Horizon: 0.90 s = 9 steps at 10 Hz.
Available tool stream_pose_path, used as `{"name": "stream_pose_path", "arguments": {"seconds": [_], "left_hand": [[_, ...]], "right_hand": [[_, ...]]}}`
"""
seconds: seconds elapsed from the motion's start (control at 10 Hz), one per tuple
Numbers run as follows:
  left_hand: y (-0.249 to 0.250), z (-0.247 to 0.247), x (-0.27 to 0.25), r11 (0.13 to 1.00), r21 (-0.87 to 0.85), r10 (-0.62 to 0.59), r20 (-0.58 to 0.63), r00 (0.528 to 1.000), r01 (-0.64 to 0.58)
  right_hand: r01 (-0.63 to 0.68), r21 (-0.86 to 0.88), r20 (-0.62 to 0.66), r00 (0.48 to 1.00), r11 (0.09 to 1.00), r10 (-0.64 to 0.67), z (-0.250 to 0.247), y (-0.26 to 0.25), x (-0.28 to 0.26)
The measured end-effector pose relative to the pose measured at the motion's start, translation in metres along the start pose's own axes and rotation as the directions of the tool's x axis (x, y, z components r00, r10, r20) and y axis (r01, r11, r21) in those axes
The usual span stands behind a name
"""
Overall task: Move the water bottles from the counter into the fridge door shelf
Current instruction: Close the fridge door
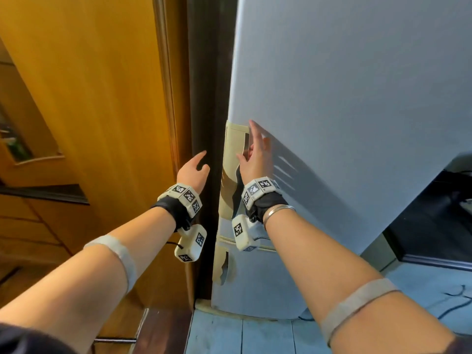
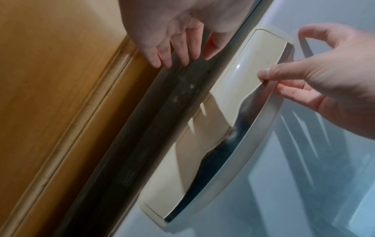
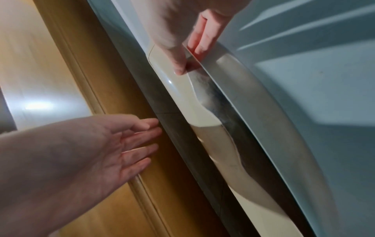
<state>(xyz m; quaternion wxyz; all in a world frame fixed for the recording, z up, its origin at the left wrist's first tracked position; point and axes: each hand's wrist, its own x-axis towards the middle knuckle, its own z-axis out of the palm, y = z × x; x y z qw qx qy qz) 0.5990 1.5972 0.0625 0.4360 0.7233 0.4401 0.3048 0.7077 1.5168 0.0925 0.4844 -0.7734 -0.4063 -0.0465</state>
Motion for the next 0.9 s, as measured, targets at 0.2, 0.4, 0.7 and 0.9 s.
{"name": "stream_pose_path", "arguments": {"seconds": [0.2, 0.4, 0.7, 0.9], "left_hand": [[-0.004, 0.008, 0.014, 0.998, 0.049, 0.026, -0.004, 1.0, -0.026], [-0.008, 0.008, 0.011, 0.998, 0.055, 0.036, 0.002, 0.999, -0.036], [-0.015, 0.012, -0.024, 0.999, 0.031, 0.031, 0.051, 0.998, -0.033], [-0.014, 0.024, -0.062, 0.999, 0.005, 0.051, 0.05, 0.997, -0.051]], "right_hand": [[0.012, -0.06, -0.018, 1.0, 0.998, -0.013, 0.015, 0.011, 0.003], [0.042, -0.067, -0.014, 0.999, 0.997, -0.043, 0.016, 0.012, 0.003], [0.029, -0.033, 0.056, 0.998, 0.999, -0.027, -0.016, 0.006, -0.01], [0.039, -0.085, 0.084, 0.996, 0.996, -0.032, -0.042, 0.026, -0.033]]}}
